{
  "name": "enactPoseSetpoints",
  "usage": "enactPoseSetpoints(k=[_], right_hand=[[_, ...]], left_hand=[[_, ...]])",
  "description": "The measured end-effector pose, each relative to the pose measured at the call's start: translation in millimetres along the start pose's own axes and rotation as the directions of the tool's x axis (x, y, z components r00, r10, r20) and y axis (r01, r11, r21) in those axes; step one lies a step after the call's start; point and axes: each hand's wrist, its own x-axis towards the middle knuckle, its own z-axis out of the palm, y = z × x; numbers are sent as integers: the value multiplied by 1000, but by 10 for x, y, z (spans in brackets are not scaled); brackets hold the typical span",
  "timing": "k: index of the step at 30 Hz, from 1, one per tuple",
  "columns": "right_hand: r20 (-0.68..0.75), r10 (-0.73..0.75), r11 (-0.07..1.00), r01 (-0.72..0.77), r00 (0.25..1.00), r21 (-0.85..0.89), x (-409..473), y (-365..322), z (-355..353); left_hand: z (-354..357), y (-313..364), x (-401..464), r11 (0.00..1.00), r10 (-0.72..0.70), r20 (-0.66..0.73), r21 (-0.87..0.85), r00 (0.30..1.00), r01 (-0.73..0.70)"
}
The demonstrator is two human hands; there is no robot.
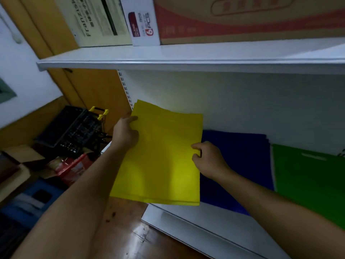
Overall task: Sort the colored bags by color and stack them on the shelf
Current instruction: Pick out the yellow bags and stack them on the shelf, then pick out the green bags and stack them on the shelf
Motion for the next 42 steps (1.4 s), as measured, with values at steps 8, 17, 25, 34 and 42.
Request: enactPoseSetpoints(k=[8, 17, 25, 34, 42], right_hand=[[6, 173, 984, -173, 985, -46, 789, 86, 629], [39, 288, 938, -274, 957, -215, 1182, 389, 946], [-58, 218, 926, -225, 974, -303, 1063, 369, 638], [-274, 266, 920, -328, 924, -215, -29, 584, -614], [-504, 326, 835, -493, 800, -243, -1911, 1136, -1906]], left_hand=[[500, -685, 1011, 997, 5, 32, -76, 999, -2], [1248, -978, 1407, 998, -45, 279, 62, 959, 29], [1302, -563, 1437, 984, 141, 272, 65, 952, -164], [1346, 1267, 685, 880, 473, 251, -183, 844, -439], [1608, 2940, -961, 768, 640, 380, -335, 668, -546]])
